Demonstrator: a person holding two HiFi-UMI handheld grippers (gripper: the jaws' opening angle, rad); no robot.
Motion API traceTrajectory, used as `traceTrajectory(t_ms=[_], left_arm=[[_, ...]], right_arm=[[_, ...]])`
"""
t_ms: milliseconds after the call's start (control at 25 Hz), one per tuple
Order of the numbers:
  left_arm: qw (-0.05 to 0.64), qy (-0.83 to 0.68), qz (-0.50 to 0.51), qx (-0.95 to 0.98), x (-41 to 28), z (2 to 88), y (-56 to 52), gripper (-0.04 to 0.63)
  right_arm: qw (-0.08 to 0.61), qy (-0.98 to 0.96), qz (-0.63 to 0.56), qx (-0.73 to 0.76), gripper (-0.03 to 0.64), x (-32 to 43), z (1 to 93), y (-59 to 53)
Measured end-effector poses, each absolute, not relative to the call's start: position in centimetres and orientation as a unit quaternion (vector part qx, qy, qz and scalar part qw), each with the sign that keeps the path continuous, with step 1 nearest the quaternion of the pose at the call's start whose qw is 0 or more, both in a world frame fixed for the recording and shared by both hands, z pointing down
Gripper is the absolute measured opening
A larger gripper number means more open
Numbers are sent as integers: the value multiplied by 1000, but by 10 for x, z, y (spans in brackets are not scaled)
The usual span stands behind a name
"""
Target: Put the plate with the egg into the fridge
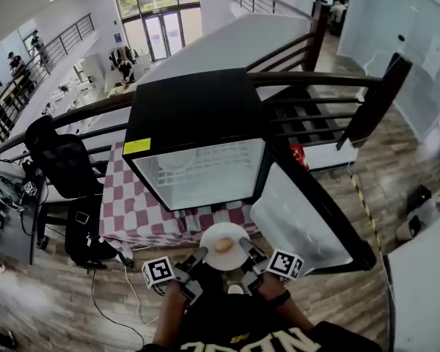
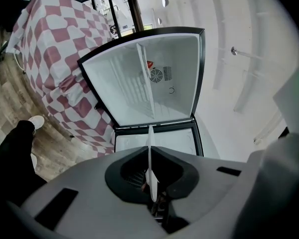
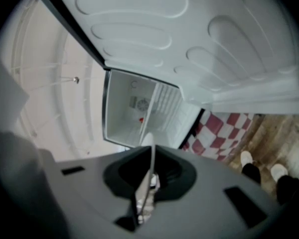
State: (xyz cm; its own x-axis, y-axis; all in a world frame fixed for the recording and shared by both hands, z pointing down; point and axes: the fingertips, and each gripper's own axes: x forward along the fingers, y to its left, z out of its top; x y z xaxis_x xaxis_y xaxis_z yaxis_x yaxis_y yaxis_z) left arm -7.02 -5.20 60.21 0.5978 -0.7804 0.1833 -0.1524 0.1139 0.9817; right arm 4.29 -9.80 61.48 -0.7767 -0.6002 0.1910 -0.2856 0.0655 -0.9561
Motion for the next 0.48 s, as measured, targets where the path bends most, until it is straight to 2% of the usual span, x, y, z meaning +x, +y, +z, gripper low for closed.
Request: traceTrajectory(t_ms=[480], left_arm=[[634, -352, -235, 648, -96, 584, -149, 31]], right_arm=[[151, 712, -583, -361, 28, 24, 597, -177]])
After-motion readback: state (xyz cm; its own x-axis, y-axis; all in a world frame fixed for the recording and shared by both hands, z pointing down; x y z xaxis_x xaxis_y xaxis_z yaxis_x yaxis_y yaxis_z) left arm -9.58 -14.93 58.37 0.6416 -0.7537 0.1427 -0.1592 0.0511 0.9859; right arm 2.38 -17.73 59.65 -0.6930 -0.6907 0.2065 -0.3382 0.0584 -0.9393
